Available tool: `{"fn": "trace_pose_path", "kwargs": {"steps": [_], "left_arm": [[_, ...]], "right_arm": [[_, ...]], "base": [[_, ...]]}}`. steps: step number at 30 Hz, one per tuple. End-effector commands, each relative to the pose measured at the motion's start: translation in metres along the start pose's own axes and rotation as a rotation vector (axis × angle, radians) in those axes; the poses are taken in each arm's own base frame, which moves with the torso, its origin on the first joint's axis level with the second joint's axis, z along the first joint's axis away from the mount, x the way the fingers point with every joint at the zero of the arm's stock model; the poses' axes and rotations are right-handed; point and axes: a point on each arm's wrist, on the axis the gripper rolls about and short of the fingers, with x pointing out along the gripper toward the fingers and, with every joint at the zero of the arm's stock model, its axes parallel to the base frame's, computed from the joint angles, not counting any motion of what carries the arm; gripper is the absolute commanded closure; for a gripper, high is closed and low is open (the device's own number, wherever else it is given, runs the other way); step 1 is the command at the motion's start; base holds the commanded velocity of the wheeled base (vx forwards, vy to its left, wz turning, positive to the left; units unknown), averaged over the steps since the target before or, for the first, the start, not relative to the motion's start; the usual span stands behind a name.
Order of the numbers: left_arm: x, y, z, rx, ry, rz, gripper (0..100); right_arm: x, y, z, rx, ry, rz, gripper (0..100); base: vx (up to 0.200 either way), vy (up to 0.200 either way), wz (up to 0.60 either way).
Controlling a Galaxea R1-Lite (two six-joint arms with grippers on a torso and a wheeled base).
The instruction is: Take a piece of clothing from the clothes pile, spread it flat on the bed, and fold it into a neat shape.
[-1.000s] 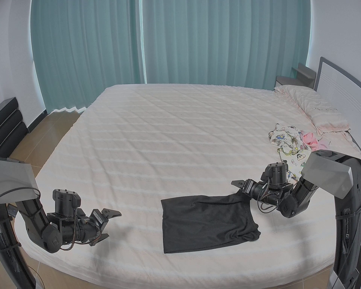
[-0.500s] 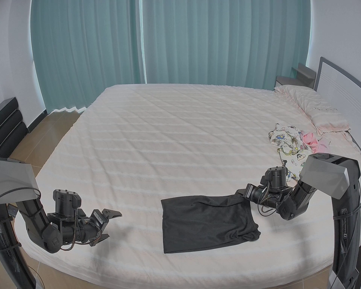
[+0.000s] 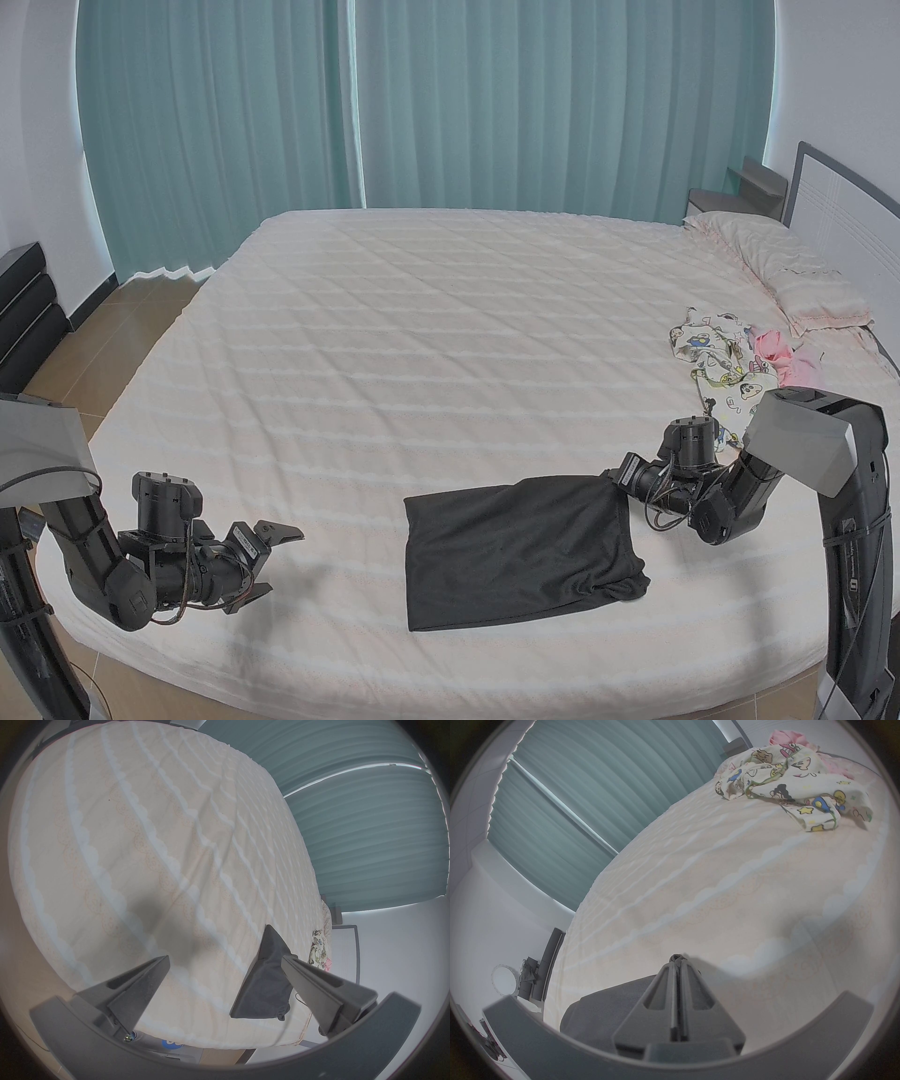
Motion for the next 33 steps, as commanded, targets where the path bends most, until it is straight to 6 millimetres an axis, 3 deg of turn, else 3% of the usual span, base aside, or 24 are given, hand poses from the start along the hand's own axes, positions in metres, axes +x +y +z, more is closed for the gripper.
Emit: {"fn": "trace_pose_path", "kwargs": {"steps": [1,10,11,17,19,20,22,28,33], "left_arm": [[0.0,0.0,0.0,-0.001,0.001,0.001,0],[0.0,0.0,0.0,0.0,0.0,0.0,0],[0.0,0.0,0.0,0.0,0.0,0.0,0],[0.0,0.0,0.0,0.0,0.0,0.0,0],[0.0,0.0,0.0,0.0,0.0,0.0,0],[0.0,0.0,0.0,0.0,0.0,0.0,0],[0.0,0.0,0.0,0.0,0.0,0.0,0],[0.0,0.0,0.0,0.0,0.0,0.0,0],[0.0,0.0,0.0,0.0,0.001,-0.001,0]], "right_arm": [[0.002,-0.006,-0.002,0.013,0.005,-0.014,100],[0.001,-0.01,0.0,0.023,-0.001,-0.026,100],[0.0,-0.01,0.002,0.025,-0.014,-0.037,0],[-0.011,-0.01,0.007,0.029,-0.028,-0.042,0],[-0.025,-0.009,0.02,0.042,-0.051,-0.036,0],[-0.025,-0.009,0.02,0.042,-0.051,-0.036,0],[-0.045,-0.01,0.019,0.048,-0.022,-0.043,0],[-0.091,-0.017,-0.019,0.034,0.142,0.043,0],[-0.106,-0.015,-0.044,-0.02,0.206,0.096,0]], "base": [[0.0,0.0,0.0],[0.0,0.0,0.0],[0.0,0.0,0.0],[0.0,0.0,0.0],[0.0,0.0,0.0],[0.0,0.0,0.0],[0.0,0.0,0.0],[0.0,0.0,0.0],[0.0,0.0,0.0]]}}
